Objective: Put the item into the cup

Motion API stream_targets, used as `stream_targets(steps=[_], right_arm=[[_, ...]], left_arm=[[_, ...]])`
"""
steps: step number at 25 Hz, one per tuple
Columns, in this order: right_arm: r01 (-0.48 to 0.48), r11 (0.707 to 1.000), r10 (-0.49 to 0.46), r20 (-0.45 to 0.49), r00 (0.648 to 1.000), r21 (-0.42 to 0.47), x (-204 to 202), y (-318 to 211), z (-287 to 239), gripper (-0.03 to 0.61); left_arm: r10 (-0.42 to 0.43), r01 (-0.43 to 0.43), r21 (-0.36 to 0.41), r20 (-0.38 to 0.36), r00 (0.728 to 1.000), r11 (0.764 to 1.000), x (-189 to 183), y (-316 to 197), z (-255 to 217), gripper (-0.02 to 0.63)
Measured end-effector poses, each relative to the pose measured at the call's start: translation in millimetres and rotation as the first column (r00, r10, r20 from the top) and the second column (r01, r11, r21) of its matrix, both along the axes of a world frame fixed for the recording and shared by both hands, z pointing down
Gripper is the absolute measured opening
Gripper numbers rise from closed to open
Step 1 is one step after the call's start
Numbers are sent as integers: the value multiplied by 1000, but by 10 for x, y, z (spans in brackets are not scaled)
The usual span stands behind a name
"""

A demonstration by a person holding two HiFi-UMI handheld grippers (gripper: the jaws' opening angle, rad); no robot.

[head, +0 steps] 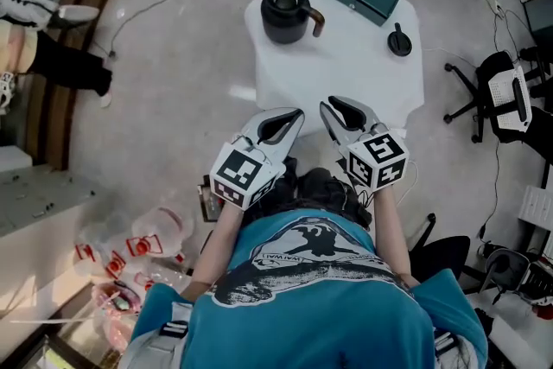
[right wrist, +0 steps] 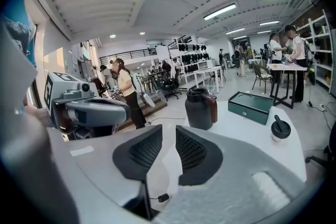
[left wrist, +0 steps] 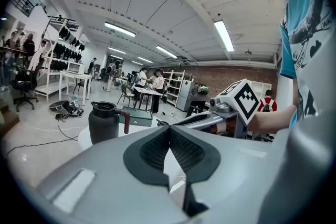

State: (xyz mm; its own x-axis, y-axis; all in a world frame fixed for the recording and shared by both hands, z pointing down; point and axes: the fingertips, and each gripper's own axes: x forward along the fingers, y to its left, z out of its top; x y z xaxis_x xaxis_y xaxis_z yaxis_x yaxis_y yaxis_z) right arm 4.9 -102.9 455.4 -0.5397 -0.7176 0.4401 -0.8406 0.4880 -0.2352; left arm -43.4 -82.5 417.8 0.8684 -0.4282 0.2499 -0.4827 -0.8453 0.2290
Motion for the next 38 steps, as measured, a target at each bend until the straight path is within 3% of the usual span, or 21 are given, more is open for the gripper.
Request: stream_targets(steps=[8,11,17,22,28,38], right_arm=[[-88,996,88,28,996,11,407,270,-65,69],[-143,990,142,55,988,11,598,407,-73,28],[-229,973,226,92,970,22,917,745,-81,26],[-302,952,295,120,948,44,1187,1027,-131,16],[-360,932,351,134,926,42,1408,1317,-97,-8],[-385,921,375,129,918,67,1578,1653,-44,0]], left_arm=[[44,-44,8,-6,999,999,350,166,-56,6],[80,-80,11,6,997,997,526,290,-60,6],[165,-166,21,25,986,986,873,549,-81,6],[229,-230,-6,-68,971,973,1183,757,-218,6],[306,-308,44,47,951,950,1410,1060,-90,6],[356,-359,45,65,932,932,1569,1358,34,6]])
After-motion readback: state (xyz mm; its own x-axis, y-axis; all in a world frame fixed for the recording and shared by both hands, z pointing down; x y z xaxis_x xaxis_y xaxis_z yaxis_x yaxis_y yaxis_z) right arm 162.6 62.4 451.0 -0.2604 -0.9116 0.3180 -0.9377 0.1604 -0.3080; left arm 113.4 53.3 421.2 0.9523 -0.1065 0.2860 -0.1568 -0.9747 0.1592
